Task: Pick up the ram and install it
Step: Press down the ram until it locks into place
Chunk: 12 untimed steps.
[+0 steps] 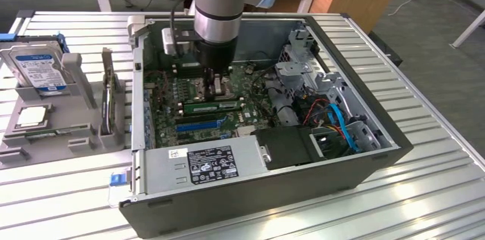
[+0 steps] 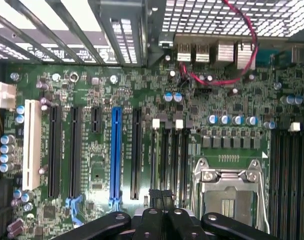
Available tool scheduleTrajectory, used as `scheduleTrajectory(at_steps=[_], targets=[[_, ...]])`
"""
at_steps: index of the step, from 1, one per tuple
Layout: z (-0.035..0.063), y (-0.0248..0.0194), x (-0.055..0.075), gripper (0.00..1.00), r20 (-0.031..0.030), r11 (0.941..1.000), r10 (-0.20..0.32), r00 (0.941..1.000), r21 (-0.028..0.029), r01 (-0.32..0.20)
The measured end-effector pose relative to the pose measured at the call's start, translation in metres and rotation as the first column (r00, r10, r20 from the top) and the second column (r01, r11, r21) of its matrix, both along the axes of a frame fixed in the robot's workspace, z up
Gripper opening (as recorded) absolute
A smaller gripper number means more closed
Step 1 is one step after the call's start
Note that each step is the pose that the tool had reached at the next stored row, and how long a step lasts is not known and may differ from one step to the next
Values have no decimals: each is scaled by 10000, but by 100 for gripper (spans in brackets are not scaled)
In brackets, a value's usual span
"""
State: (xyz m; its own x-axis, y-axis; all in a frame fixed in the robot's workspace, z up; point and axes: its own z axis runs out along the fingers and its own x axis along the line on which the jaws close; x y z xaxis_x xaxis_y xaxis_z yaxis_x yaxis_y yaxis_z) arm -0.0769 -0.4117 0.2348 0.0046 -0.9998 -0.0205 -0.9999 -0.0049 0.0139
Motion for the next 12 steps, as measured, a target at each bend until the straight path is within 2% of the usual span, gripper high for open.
scheduleTrajectory(at_steps=[12], targets=[[0,0,-143,10,3,10000,0,10000,-1,0]])
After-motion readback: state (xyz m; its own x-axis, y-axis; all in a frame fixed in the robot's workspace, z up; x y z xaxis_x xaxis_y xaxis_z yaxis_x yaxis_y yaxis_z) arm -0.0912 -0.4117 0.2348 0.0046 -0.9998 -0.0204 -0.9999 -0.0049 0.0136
